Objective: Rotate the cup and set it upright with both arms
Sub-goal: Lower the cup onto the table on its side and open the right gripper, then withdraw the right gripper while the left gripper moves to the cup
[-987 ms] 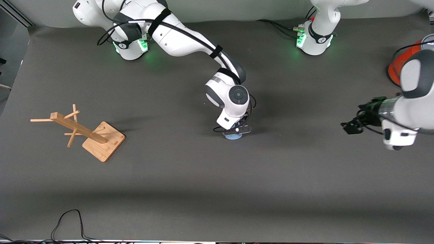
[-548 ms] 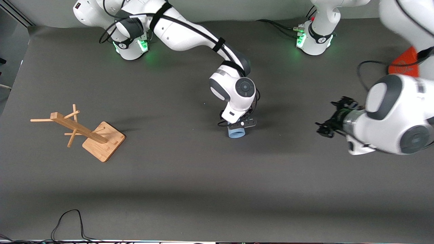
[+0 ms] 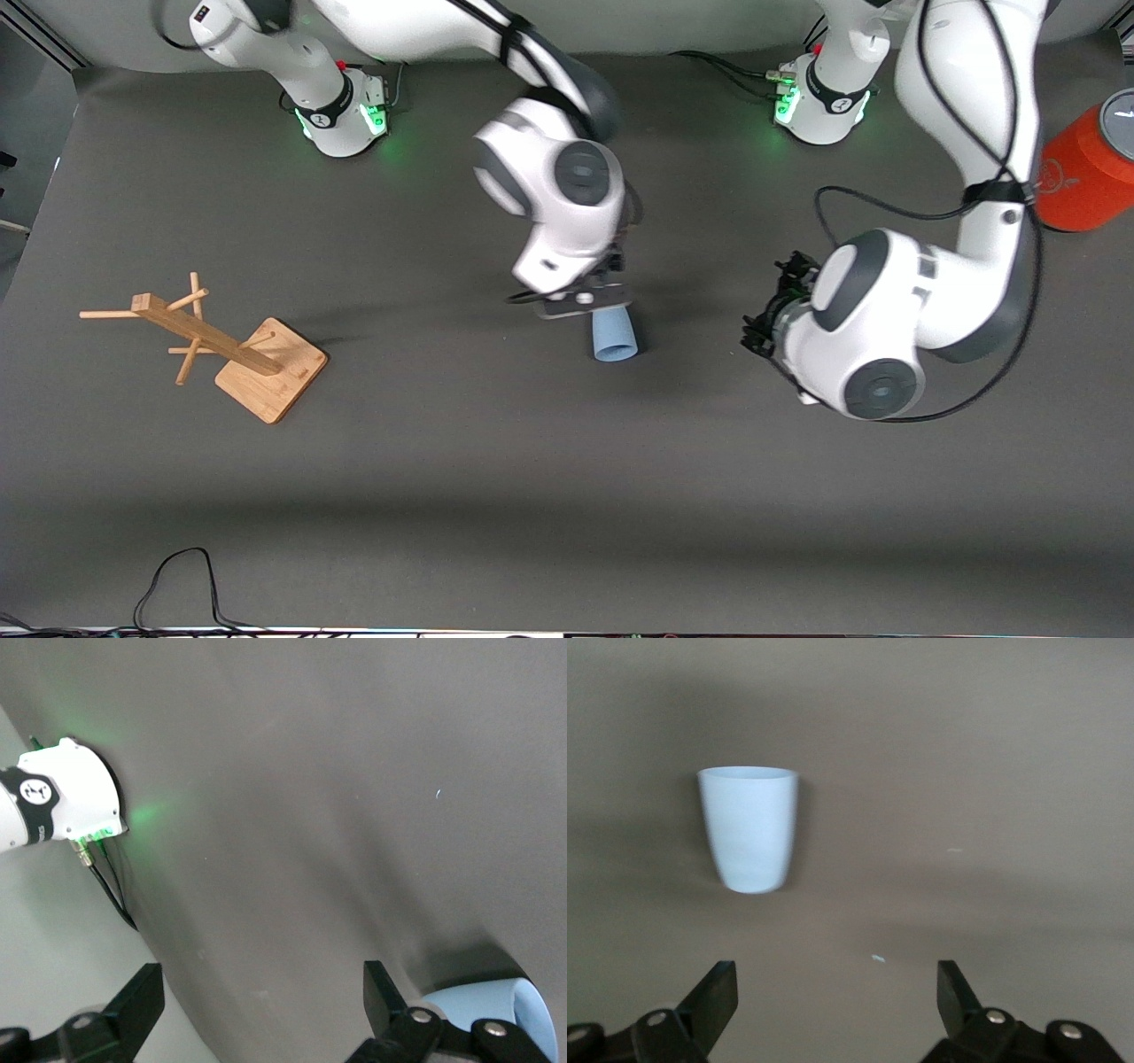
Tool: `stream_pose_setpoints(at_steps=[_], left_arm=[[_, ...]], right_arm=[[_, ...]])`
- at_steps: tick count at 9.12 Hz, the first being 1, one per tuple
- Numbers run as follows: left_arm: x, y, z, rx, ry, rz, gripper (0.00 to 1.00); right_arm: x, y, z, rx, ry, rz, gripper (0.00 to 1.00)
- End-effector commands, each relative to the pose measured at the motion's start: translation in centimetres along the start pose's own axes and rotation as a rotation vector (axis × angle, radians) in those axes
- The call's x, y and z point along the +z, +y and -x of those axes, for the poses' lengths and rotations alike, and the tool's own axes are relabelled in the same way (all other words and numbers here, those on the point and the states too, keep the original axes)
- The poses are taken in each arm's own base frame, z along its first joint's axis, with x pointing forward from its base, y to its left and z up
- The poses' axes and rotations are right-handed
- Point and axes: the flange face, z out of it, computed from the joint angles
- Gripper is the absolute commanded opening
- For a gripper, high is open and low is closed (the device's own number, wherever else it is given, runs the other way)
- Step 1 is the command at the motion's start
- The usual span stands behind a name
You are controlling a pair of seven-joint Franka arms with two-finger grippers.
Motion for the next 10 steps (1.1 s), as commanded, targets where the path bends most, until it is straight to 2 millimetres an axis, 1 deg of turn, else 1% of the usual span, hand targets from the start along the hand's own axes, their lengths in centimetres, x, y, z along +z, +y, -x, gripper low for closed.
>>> stream_pose_setpoints(at_steps=[1, 2, 3, 4, 5, 6, 7, 8, 9, 10], left_arm=[[2.1, 2.8, 1.0, -0.071, -0.033, -0.045, 1.0], [2.1, 3.8, 1.9, -0.087, -0.063, -0.023, 1.0], [1.4, 4.7, 3.1, -0.102, -0.101, 0.041, 1.0], [1.8, 6.3, 5.4, -0.103, -0.113, 0.116, 1.0], [3.9, 8.2, 8.2, -0.103, -0.099, 0.139, 1.0], [5.2, 9.7, 10.2, -0.118, -0.096, 0.179, 1.0], [6.6, 10.7, 11.7, -0.127, -0.092, 0.194, 1.0], [8.3, 11.4, 13.6, -0.12, -0.082, 0.183, 1.0], [10.3, 12.2, 15.6, -0.099, -0.068, 0.18, 1.0], [10.7, 12.7, 15.7, -0.102, -0.068, 0.198, 1.0]], right_arm=[[-7.3, 10.6, 2.2, -0.02, -0.022, -0.027, 1.0], [-10.6, 14.3, 2.8, 0.018, 0.001, -0.039, 1.0], [-12.6, 18.0, 2.9, 0.012, 0.007, -0.042, 1.0], [-14.2, 21.8, 3.2, 0.028, 0.01, -0.046, 1.0], [-14.9, 25.1, 3.1, 0.061, 0.006, -0.046, 1.0], [-15.5, 27.9, 3.6, 0.031, -0.006, -0.055, 1.0], [-16.2, 30.6, 4.3, 0.058, -0.016, -0.069, 1.0], [-16.3, 34.0, 5.1, 0.108, -0.026, -0.09, 1.0], [-16.3, 35.5, 6.3, 0.123, -0.044, -0.103, 1.0], [-15.1, 37.9, 6.8, 0.166, -0.068, -0.112, 1.0]])
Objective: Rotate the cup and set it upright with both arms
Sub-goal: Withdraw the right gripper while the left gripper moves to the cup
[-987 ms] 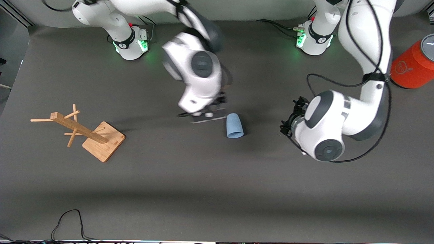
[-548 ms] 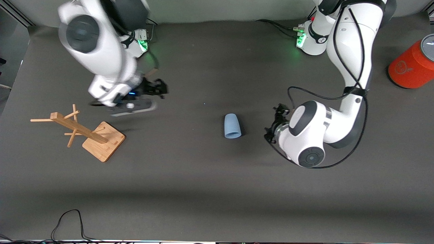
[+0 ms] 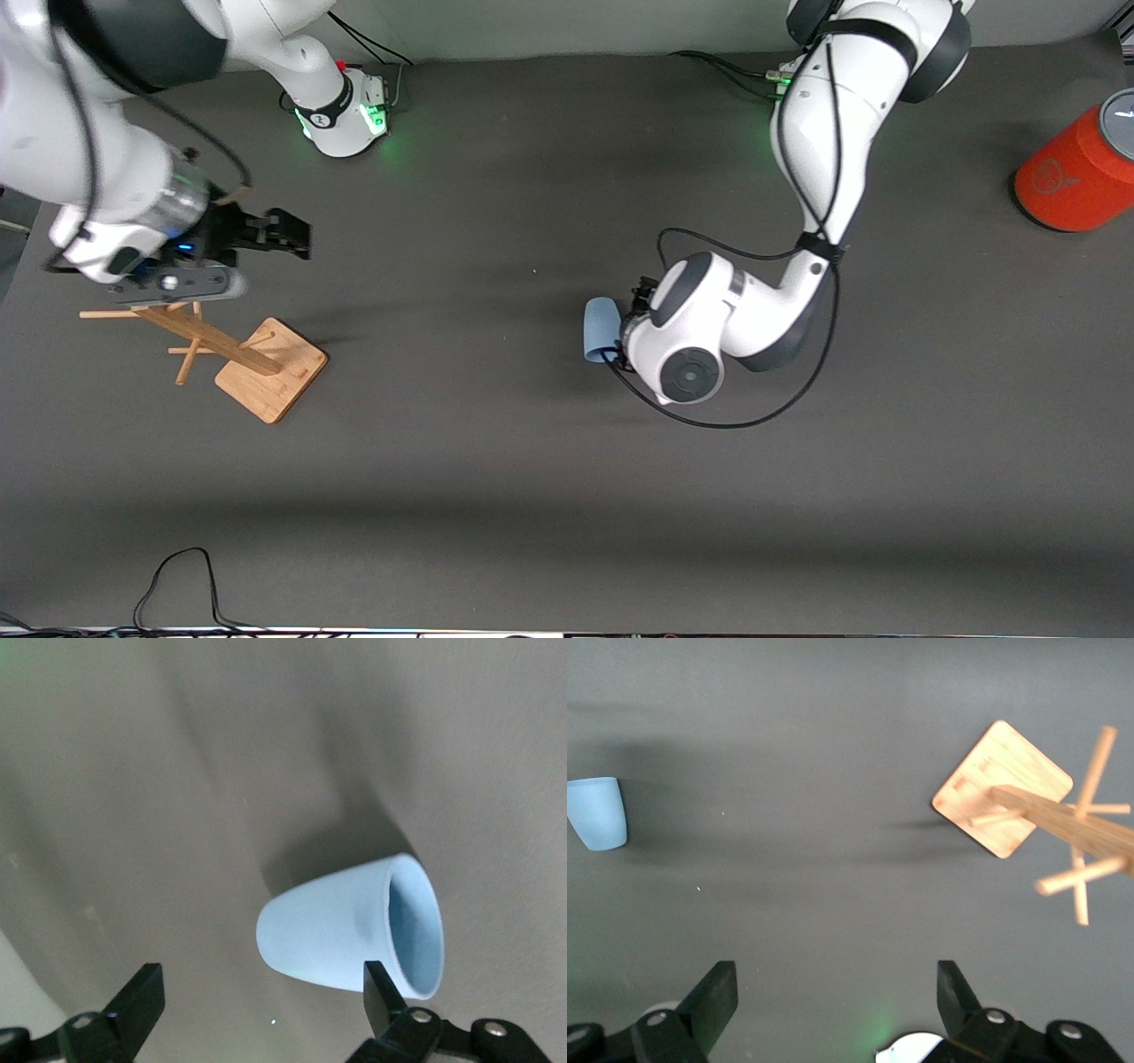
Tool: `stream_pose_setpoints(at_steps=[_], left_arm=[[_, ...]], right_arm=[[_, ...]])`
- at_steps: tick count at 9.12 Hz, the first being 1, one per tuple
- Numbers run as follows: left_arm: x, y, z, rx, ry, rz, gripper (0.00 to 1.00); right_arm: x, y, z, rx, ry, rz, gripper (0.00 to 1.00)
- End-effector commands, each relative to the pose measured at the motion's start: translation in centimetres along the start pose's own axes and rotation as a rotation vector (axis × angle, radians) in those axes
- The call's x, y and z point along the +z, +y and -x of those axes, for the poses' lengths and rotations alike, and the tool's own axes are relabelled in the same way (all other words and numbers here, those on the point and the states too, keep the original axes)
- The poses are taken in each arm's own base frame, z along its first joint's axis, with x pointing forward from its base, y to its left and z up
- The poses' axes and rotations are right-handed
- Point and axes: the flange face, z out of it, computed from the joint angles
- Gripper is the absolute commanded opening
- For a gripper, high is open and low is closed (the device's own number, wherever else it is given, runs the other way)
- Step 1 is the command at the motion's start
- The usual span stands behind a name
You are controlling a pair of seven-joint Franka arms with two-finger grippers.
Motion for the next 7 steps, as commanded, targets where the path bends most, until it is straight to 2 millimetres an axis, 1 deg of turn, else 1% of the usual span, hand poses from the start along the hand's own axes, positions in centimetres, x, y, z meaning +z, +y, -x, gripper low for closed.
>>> stream_pose_setpoints(at_steps=[1, 2, 3, 5, 6, 7], left_arm=[[-0.6, 1.1, 0.2, -0.022, -0.01, 0.051, 1.0], [-1.9, 1.3, -0.1, -0.025, -0.017, 0.082, 1.0], [-2.7, 1.6, 0.0, -0.025, -0.023, 0.112, 1.0], [-1.1, 2.3, -0.3, -0.043, -0.017, 0.112, 1.0], [-0.1, 2.7, -0.4, -0.048, -0.012, 0.107, 1.0], [1.1, 3.1, -0.6, -0.051, -0.006, 0.099, 1.0]], right_arm=[[0.3, 3.3, 2.3, 0.031, -0.012, -0.009, 1.0], [0.5, 4.1, 3.3, 0.042, -0.016, -0.007, 1.0], [0.9, 5.1, 3.8, 0.016, -0.006, -0.011, 1.0], [0.4, 5.4, 4.4, 0.007, 0.005, -0.013, 1.0], [0.0, 7.1, 4.8, 0.033, 0.01, -0.022, 1.0], [-0.2, 8.4, 4.7, 0.052, 0.014, -0.029, 1.0]])
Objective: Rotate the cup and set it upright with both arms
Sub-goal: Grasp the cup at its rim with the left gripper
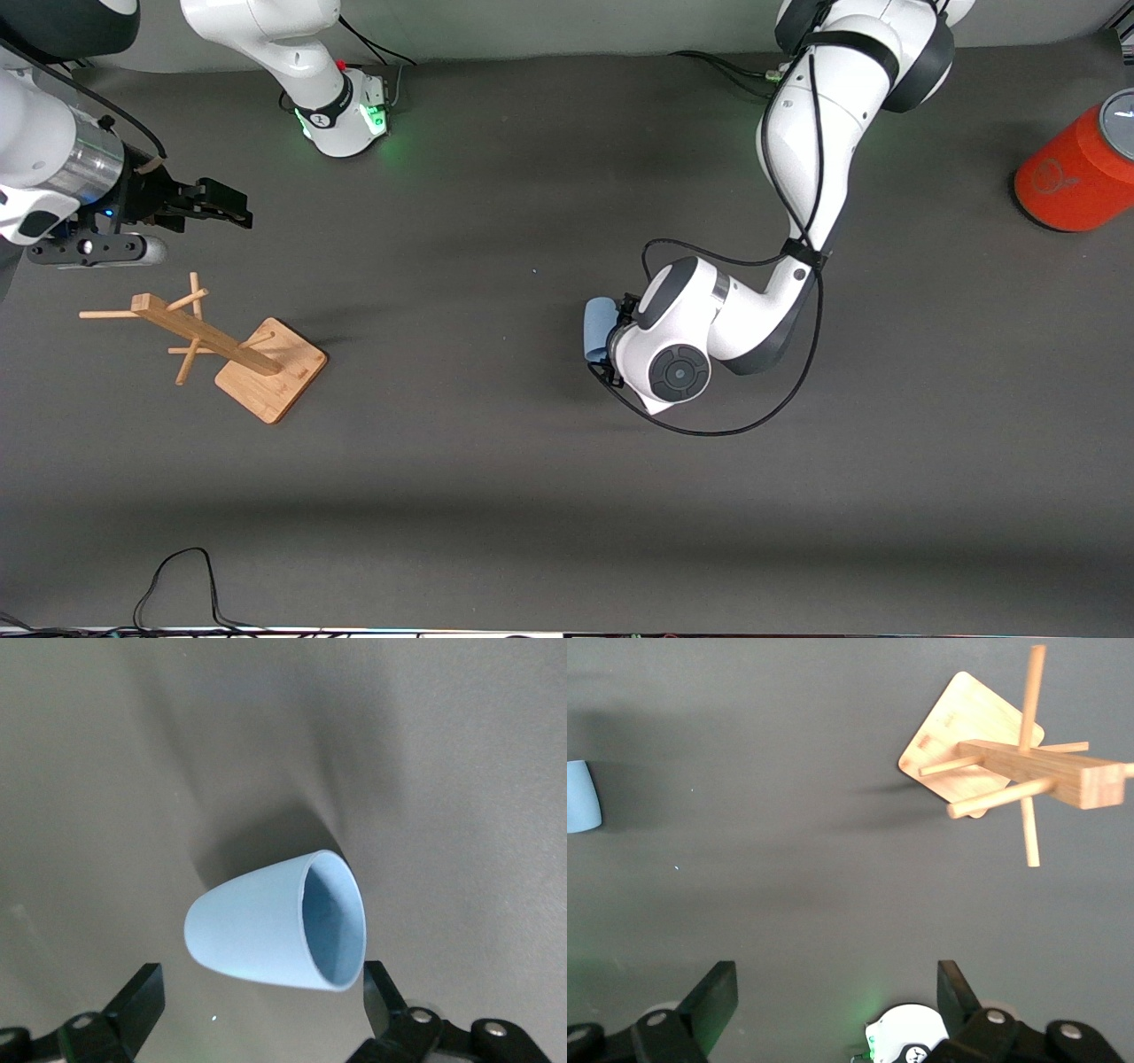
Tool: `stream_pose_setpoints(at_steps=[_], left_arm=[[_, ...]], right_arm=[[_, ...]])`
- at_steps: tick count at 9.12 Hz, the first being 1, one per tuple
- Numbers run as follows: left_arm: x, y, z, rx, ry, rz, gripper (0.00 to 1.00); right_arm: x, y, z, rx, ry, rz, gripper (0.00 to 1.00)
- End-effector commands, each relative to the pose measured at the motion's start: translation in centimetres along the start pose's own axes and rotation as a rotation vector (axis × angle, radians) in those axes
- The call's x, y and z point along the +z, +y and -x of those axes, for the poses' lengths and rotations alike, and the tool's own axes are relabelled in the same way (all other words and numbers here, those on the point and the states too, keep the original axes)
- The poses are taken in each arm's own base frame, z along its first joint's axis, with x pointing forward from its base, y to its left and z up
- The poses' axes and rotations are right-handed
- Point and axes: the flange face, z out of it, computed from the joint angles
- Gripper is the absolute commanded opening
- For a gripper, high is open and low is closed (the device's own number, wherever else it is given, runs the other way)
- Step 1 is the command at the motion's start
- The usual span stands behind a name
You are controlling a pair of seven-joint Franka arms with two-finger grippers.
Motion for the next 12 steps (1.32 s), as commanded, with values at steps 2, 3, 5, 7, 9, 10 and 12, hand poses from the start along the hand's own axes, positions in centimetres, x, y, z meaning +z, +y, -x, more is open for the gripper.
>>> stream_pose_setpoints(at_steps=[2, 3, 5, 7, 9, 10, 12], left_arm=[[2.5, 0.7, 0.2, -0.051, 0.022, -0.015, 0.74], [2.6, 0.4, 0.3, -0.074, 0.026, -0.035, 0.33], [2.8, -0.7, 0.7, -0.07, 0.04, -0.104, 0.0], [2.6, -1.2, 0.8, -0.065, 0.049, -0.136, 0.0], [0.7, -1.6, 1.4, -0.06, 0.044, -0.115, 0.0], [-0.8, -2.0, 1.9, -0.076, 0.043, -0.089, 0.0], [-3.1, -2.4, 2.9, -0.269, 0.161, 0.017, 0.0]], right_arm=[[-0.7, 3.1, 0.7, 0.01, 0.031, -0.005, 1.0], [-1.7, 3.7, 0.8, 0.019, 0.052, -0.01, 1.0], [-2.3, 3.9, 0.8, 0.012, 0.063, -0.012, 1.0], [-2.5, 4.1, 0.8, -0.026, 0.066, -0.012, 1.0], [-2.2, 3.8, 0.6, -0.065, 0.06, -0.015, 1.0], [-2.1, 2.9, 0.5, -0.068, 0.058, -0.018, 1.0], [-2.0, 2.9, 0.3, -0.071, 0.057, -0.017, 1.0]])
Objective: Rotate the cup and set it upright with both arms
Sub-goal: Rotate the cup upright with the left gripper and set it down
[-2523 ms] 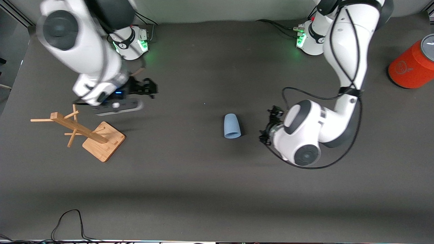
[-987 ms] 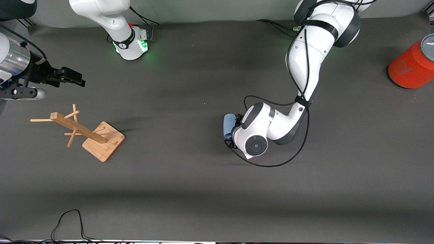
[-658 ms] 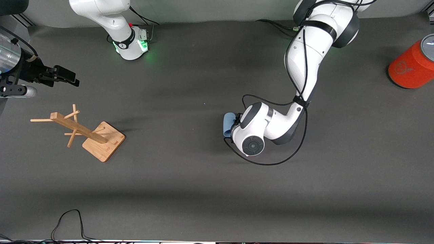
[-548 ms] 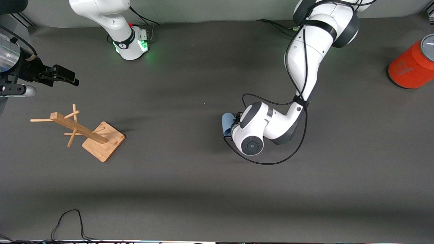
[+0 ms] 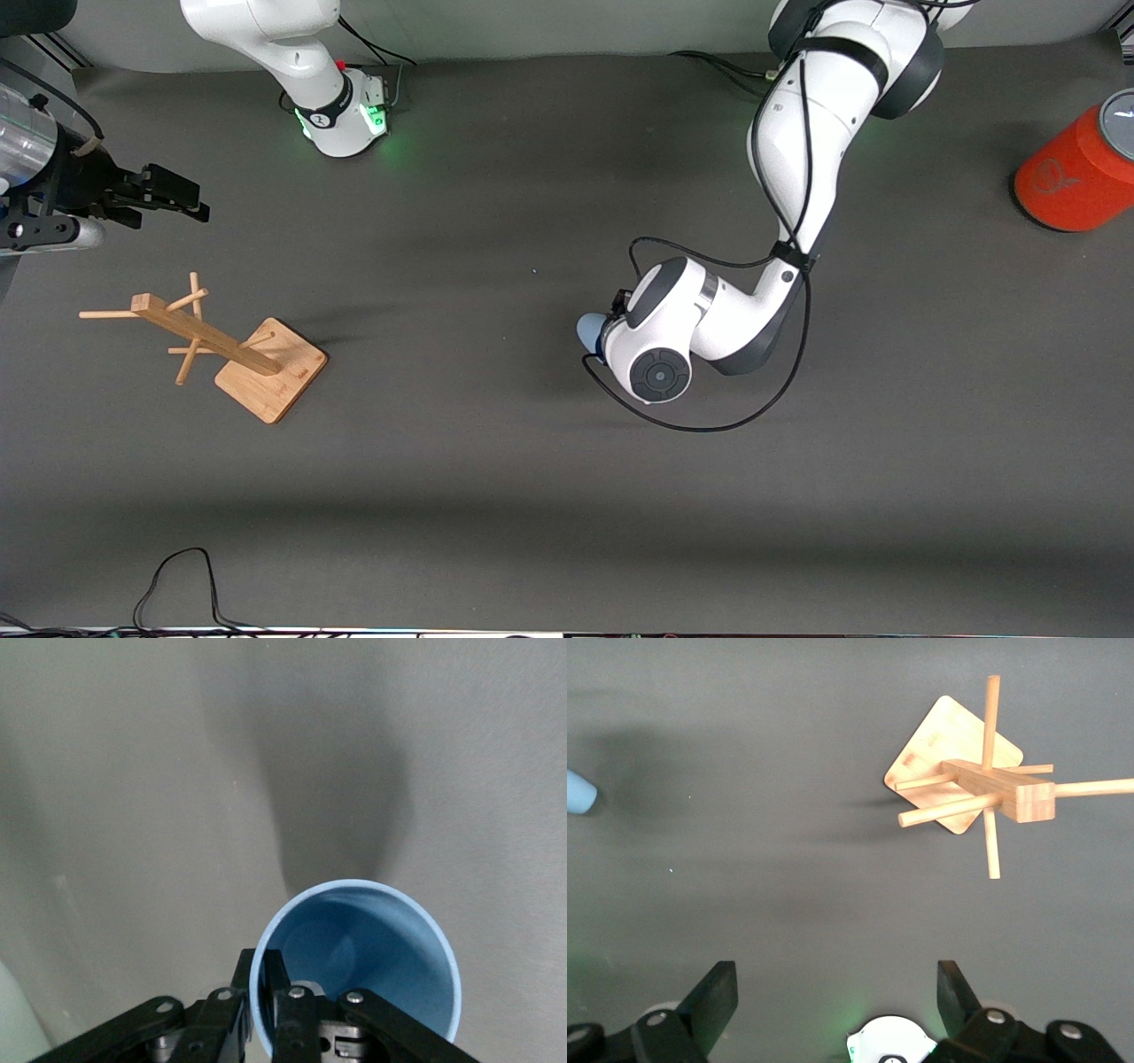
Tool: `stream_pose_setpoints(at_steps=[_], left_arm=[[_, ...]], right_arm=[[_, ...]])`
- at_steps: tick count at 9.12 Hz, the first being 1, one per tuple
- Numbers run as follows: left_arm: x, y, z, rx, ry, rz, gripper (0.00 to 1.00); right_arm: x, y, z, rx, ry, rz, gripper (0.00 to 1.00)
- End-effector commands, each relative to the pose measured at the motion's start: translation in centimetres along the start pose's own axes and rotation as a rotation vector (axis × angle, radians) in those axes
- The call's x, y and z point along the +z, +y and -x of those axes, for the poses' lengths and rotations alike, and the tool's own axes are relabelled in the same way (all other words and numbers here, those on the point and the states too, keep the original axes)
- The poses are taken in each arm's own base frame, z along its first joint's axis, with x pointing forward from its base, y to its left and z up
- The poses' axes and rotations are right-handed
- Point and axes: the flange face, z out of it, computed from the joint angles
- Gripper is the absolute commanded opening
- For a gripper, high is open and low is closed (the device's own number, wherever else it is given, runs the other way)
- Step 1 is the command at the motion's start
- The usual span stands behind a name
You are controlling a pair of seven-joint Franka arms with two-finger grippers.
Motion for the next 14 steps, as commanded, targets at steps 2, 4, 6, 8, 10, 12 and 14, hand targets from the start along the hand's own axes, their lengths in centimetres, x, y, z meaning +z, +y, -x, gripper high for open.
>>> stream_pose_setpoints(at_steps=[2, 4, 6, 8, 10, 12, 14], left_arm=[[-0.2, -2.8, 4.3, -0.267, 0.202, 0.167, 0.0], [1.9, -4.4, 7.0, -0.315, 0.274, 0.219, 0.0], [3.8, -5.4, 9.0, -0.322, 0.295, 0.26, 0.0], [4.3, -5.7, 9.4, -0.31, 0.309, 0.265, 0.5], [4.6, -5.6, 9.3, -0.308, 0.323, 0.273, 0.77], [4.5, -5.8, 9.2, -0.301, 0.329, 0.264, 1.0], [3.2, -6.8, 9.4, -0.205, 0.348, 0.218, 1.0]], right_arm=[[-0.5, -0.8, 0.4, 0.001, 0.017, 0.002, 1.0], [-1.0, -2.2, 0.7, -0.025, 0.028, 0.004, 1.0], [-1.4, -1.9, 1.1, -0.019, 0.031, 0.005, 1.0], [-1.3, -1.9, 1.1, -0.019, 0.024, 0.007, 1.0], [-1.4, -1.1, 1.1, -0.005, 0.021, 0.01, 1.0], [-1.5, -1.0, 1.1, -0.003, 0.023, 0.01, 1.0], [-1.6, -0.9, 1.5, 0.001, 0.017, 0.011, 1.0]])
